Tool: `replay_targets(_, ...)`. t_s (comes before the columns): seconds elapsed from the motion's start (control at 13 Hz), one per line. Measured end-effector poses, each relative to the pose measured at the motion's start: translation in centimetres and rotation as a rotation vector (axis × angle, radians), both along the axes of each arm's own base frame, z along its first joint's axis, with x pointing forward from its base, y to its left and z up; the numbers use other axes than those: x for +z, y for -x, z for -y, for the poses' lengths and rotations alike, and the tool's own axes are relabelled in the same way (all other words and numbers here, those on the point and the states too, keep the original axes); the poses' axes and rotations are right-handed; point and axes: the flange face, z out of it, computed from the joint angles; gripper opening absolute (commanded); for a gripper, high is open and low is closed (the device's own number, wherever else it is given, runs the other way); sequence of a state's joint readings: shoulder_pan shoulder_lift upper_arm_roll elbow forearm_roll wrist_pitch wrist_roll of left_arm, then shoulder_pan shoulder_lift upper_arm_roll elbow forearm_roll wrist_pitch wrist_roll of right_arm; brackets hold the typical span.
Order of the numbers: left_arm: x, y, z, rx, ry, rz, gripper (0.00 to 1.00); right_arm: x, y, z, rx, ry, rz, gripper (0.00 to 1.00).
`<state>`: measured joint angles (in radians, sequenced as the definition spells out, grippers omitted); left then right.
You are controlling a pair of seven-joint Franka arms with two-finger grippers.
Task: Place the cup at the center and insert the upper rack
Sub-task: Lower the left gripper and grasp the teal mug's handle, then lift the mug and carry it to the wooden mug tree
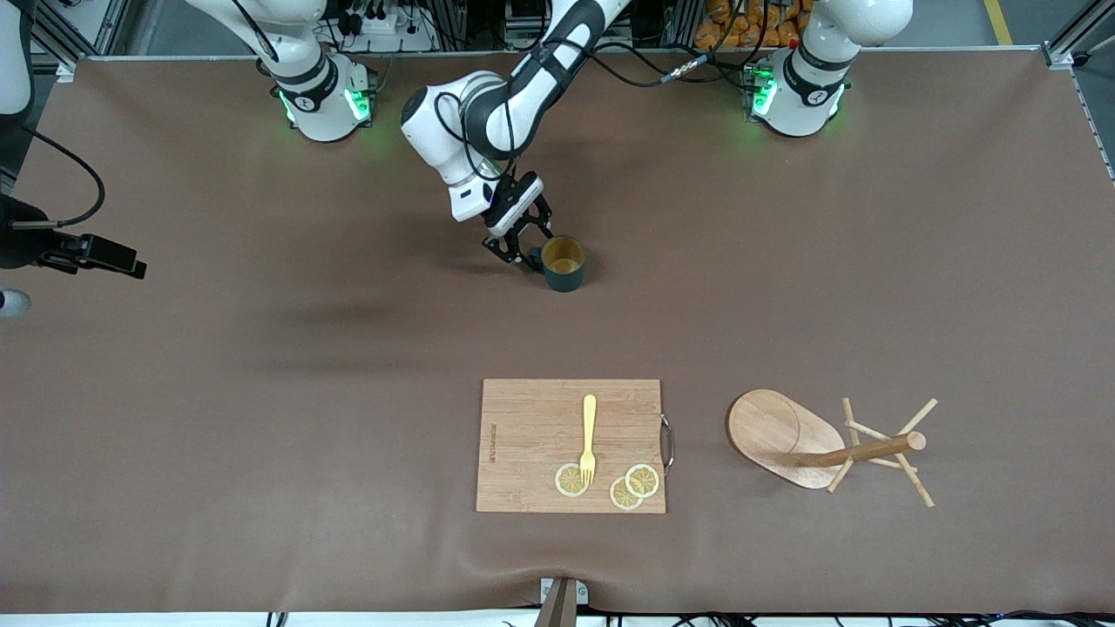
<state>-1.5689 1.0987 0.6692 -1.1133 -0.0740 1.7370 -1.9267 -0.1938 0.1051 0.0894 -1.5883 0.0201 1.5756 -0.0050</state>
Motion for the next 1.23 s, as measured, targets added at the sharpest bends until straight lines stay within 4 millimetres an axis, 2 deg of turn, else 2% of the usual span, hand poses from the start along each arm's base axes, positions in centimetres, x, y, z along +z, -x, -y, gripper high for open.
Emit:
replay_targets(0.38,-0.2,0.1,0.1,0.002,0.003,0.0,0.64,0.0,0.0,0.0,0.001,0.0,-0.001,1.0)
replay_targets(0.46,-0.3,0.2,0.1,0.007,0.005,0.002,0.57,0.0,0.0,-0.1,0.001,0.0,-0.001,1.0)
replay_targets(0.61,-0.7,0.3,0.1,0.017,0.004,0.006,0.34,0.0,0.0,-0.1,0.002,0.0,0.0,1.0)
replay_targets(0.77,-1.1,0.5,0.1,0.017,0.002,0.004,0.01,0.1,0.0,-0.2,0.003,0.0,0.001,1.0)
replay_targets(1.23,-1.1,0.6,0.2,0.015,0.003,0.004,0.0,0.4,-0.1,-0.4,0.007,0.0,0.008,1.0)
